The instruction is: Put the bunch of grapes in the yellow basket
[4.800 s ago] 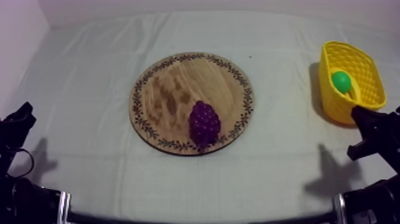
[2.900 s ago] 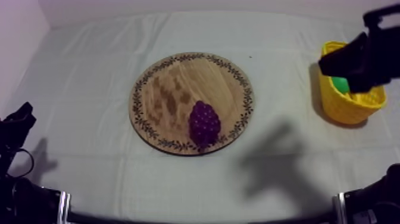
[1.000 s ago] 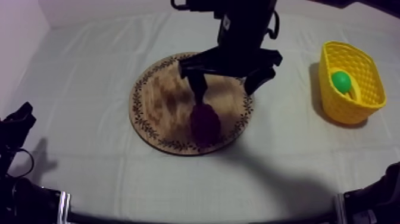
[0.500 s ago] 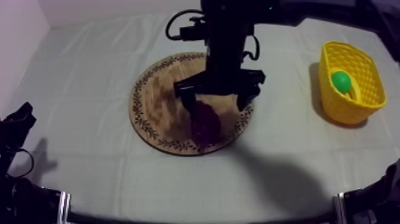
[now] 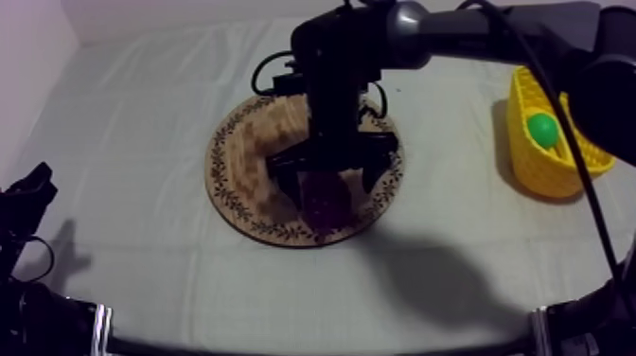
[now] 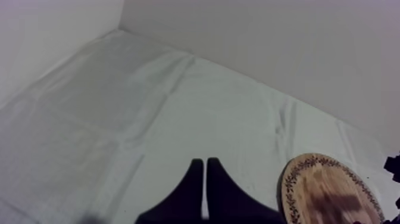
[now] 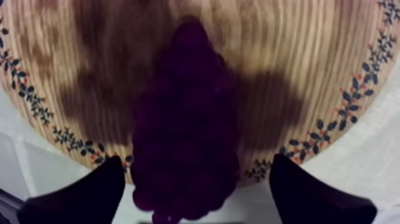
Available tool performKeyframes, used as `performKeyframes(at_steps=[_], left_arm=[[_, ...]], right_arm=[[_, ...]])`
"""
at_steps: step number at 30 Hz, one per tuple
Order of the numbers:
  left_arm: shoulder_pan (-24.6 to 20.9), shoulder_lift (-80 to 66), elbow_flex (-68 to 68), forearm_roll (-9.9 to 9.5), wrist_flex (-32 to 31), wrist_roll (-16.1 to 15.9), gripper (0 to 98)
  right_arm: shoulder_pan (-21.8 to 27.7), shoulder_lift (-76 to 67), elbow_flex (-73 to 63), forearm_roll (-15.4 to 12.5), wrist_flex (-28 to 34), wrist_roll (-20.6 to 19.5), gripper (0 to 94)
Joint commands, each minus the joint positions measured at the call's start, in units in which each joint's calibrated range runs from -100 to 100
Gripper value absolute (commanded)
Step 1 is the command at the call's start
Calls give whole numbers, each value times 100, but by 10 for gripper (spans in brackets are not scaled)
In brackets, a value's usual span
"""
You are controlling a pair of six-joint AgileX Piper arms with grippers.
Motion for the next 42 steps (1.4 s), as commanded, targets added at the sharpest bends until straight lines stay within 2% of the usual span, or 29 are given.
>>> performKeyframes(at_steps=[1, 10, 18, 23, 33, 42], left_arm=[[2, 2, -4, 1, -1, -1, 0], [2, 2, -4, 1, -1, -1, 0], [2, 2, -4, 1, -1, -1, 0], [2, 2, -4, 1, -1, -1, 0], [2, 2, -4, 1, -1, -1, 0], [2, 2, -4, 1, -1, -1, 0]], right_arm=[[5, 100, -46, -27, -13, -4, 705], [12, 382, -216, -129, -125, 71, 642], [14, 535, -297, -191, -180, 134, 489], [9, 500, -302, -207, -188, 148, 430], [-20, -161, -237, -160, -24, 161, 405], [-1, -1181, -363, -19, 436, 261, 412]])
